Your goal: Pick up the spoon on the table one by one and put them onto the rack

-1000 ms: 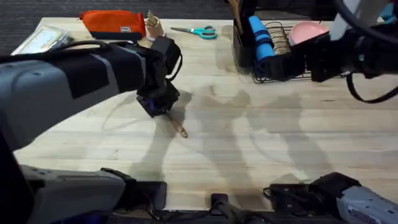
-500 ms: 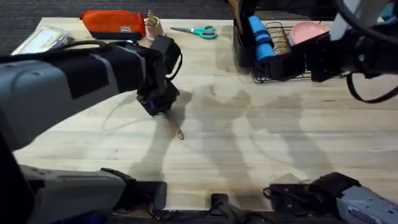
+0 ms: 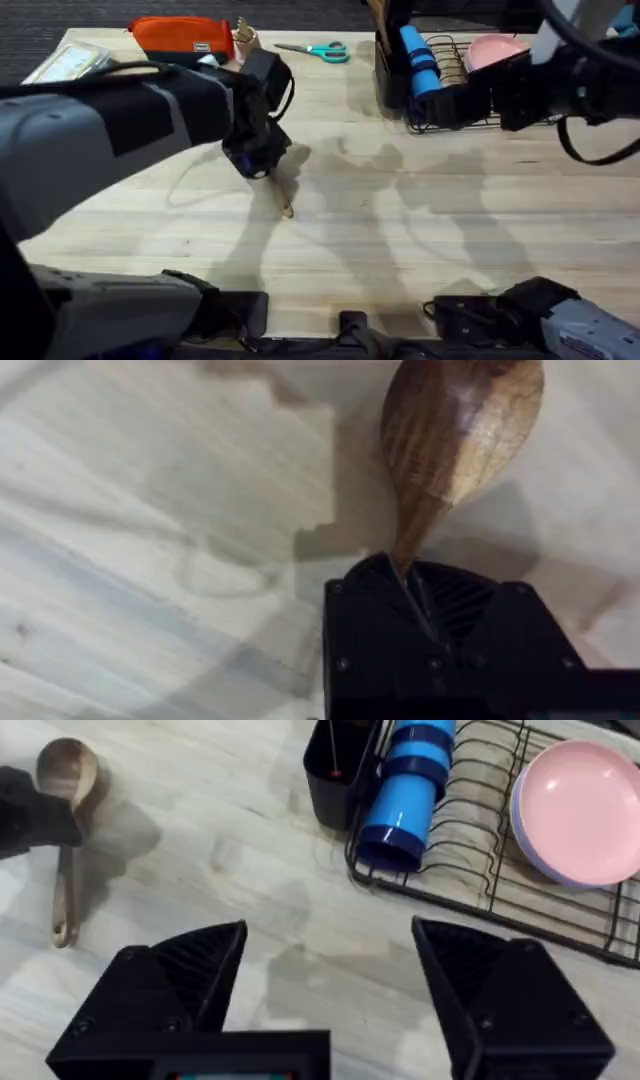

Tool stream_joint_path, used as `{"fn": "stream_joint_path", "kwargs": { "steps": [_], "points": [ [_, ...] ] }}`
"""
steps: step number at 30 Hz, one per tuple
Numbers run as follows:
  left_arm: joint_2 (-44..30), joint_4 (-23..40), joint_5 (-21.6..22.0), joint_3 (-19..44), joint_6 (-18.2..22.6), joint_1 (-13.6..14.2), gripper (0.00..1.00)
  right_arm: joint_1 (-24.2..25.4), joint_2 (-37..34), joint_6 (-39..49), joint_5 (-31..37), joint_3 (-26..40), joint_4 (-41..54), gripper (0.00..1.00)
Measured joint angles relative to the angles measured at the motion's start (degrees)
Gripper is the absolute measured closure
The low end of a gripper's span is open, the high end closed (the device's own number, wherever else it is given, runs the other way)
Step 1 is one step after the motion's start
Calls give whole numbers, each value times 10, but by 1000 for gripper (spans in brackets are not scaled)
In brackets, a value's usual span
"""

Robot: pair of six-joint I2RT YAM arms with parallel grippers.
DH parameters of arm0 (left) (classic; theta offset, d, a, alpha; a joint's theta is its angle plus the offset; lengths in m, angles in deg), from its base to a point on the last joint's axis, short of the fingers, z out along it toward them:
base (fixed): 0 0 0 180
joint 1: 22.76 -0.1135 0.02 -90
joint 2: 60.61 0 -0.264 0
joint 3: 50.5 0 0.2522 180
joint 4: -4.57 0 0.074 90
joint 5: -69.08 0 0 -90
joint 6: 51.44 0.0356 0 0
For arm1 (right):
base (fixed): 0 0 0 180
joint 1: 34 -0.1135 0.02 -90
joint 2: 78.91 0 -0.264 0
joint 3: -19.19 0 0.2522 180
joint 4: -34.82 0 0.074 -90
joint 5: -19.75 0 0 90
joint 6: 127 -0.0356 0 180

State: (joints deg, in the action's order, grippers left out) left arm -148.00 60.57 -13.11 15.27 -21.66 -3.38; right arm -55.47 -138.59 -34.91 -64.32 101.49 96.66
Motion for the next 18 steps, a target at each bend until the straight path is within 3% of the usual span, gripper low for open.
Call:
{"fn": "stream_joint_path", "kwargs": {
  "steps": [8,18],
  "points": [
    [14,-10,9,59,30,0,956,0,32,0,1,0,-17,5],
    [24,-73,14,129,113,23,956,0,65,0,1,0,-17,5]
  ]
}}
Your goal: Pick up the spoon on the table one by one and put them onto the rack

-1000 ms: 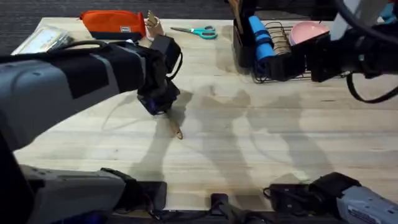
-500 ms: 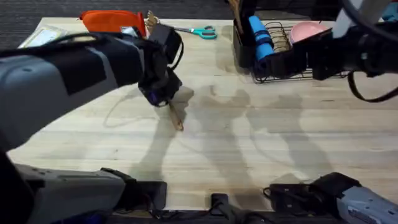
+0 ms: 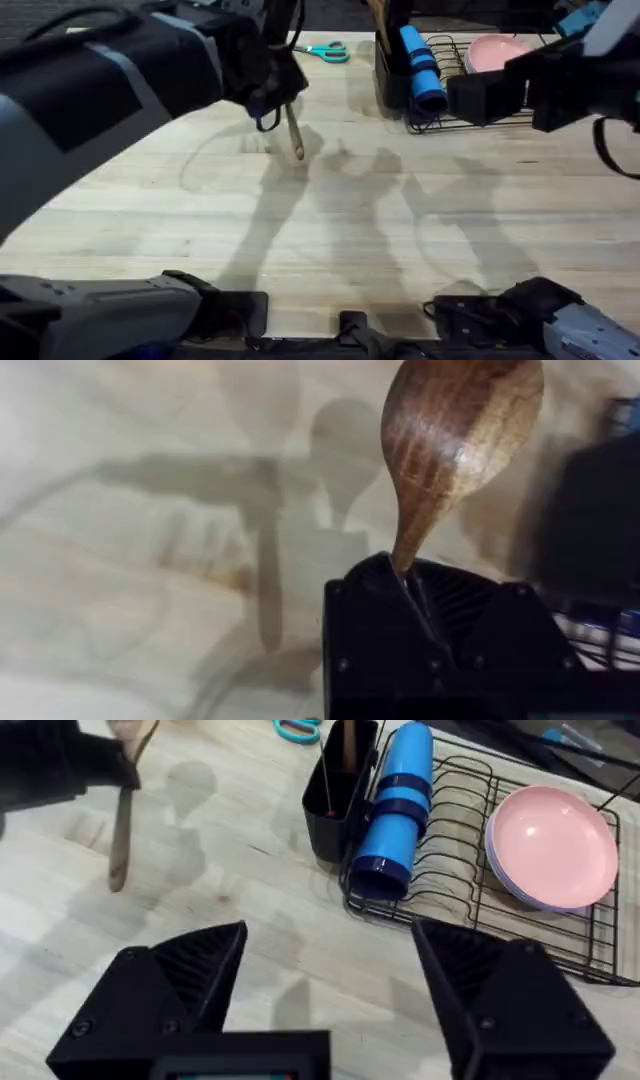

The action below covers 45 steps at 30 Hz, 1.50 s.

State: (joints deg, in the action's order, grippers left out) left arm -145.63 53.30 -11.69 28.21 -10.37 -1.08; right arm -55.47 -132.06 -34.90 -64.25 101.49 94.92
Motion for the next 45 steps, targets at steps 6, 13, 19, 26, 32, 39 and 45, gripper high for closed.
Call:
{"fn": "stream_joint_path", "kwargs": {
  "steps": [6,13,19,26,32,39,45],
  "points": [
    [0,-70,1,23,39,30,956,0,14,0,0,0,0,5],
    [1,-178,1,25,53,55,956,0,15,0,0,0,0,4],
    [5,-255,3,25,55,71,956,0,15,0,0,0,0,4],
    [5,-337,3,25,125,91,956,0,14,0,0,0,0,4],
    [5,-409,2,25,218,123,956,0,14,0,0,0,0,4],
    [-9,-506,1,25,260,131,956,0,14,0,0,0,0,4],
    [-56,-575,0,25,271,131,956,0,14,0,0,0,0,5]
  ]
}}
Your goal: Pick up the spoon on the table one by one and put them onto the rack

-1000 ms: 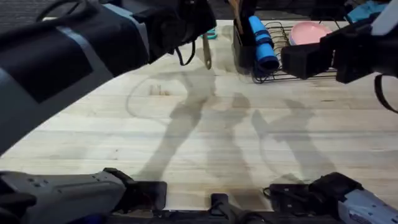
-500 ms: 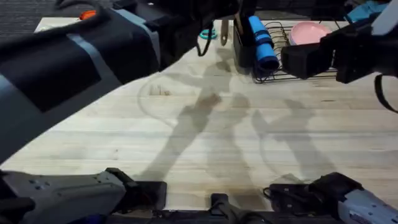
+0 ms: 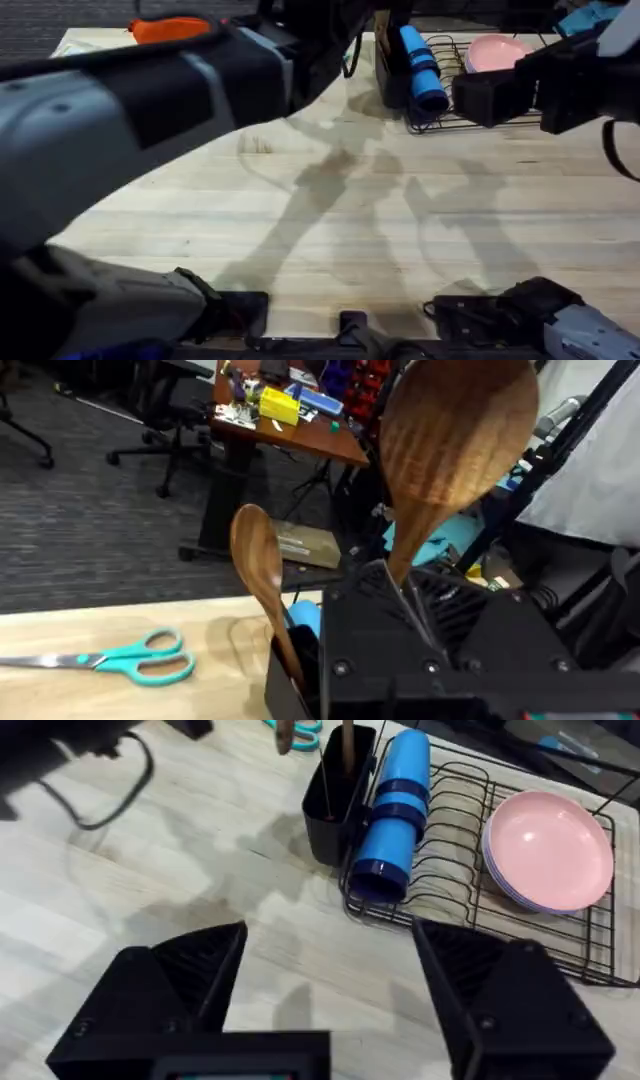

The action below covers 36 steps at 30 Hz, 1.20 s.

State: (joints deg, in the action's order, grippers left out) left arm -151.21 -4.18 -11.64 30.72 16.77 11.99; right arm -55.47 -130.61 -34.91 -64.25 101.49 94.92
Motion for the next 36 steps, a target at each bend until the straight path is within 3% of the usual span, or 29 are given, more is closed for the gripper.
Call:
{"fn": "stream_joint_path", "kwargs": {
  "steps": [10,21,28,36],
  "points": [
    [-77,-98,0,0,3,0,956,0,0,0,0,0,0,4],
    [-129,-133,0,0,3,15,956,0,0,0,0,0,0,4],
    [-143,-126,0,0,-2,18,956,0,0,0,0,0,-1,4],
    [-145,-31,0,0,-6,18,956,0,0,0,0,0,-1,4]
  ]
}}
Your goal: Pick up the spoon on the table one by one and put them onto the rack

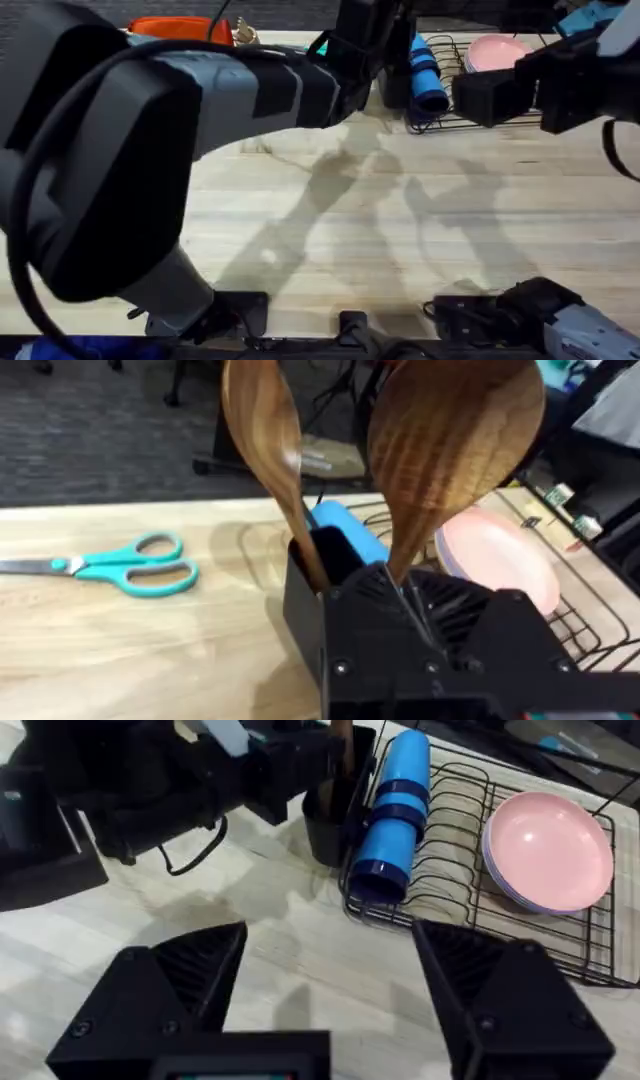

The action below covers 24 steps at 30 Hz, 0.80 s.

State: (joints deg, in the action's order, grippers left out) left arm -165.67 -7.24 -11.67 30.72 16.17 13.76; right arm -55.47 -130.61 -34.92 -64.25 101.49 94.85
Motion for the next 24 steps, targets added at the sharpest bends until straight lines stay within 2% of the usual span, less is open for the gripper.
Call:
{"fn": "stream_joint_path", "kwargs": {
  "steps": [6,21,24],
  "points": [
    [0,37,0,0,-3,0,956,0,0,0,0,0,0,5],
    [0,83,-5,1,-4,2,955,0,0,0,0,0,0,4],
    [0,87,-4,2,-3,2,900,0,0,0,0,0,0,4]
  ]
}}
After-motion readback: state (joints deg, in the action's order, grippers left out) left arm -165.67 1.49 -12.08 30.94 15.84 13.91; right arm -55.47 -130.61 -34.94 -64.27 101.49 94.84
